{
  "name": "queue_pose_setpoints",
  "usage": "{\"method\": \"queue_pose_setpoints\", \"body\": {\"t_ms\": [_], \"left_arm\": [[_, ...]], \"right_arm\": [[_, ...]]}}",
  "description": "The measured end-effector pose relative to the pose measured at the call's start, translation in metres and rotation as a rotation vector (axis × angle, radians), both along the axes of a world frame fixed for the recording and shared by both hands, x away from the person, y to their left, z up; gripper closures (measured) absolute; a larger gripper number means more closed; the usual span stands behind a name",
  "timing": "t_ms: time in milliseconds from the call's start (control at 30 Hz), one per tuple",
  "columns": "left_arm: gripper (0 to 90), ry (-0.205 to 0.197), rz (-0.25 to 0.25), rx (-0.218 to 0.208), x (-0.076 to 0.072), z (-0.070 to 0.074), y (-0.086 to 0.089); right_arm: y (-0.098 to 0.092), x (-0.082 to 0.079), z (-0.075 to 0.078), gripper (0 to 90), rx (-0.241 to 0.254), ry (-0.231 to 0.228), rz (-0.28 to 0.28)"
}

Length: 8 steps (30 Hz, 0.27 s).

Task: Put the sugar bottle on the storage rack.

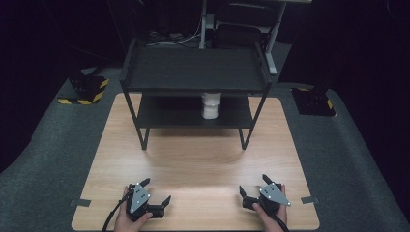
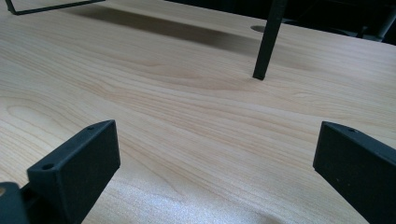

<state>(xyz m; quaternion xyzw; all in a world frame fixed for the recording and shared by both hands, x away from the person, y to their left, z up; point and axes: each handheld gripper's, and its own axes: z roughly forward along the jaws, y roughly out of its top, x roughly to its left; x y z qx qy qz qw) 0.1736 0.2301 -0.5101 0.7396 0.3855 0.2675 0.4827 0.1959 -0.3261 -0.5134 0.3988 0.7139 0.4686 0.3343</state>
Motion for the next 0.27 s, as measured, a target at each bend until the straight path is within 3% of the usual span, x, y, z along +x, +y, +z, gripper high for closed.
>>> {"method": "queue_pose_setpoints", "body": {"t_ms": [267], "left_arm": [[0.5, 0.003, -0.001, -0.001, 0.0009, 0.0003, -0.0003]], "right_arm": [[0.0006, -0.0012, -0.0006, 0.0, -0.004, -0.004, -0.003]]}}
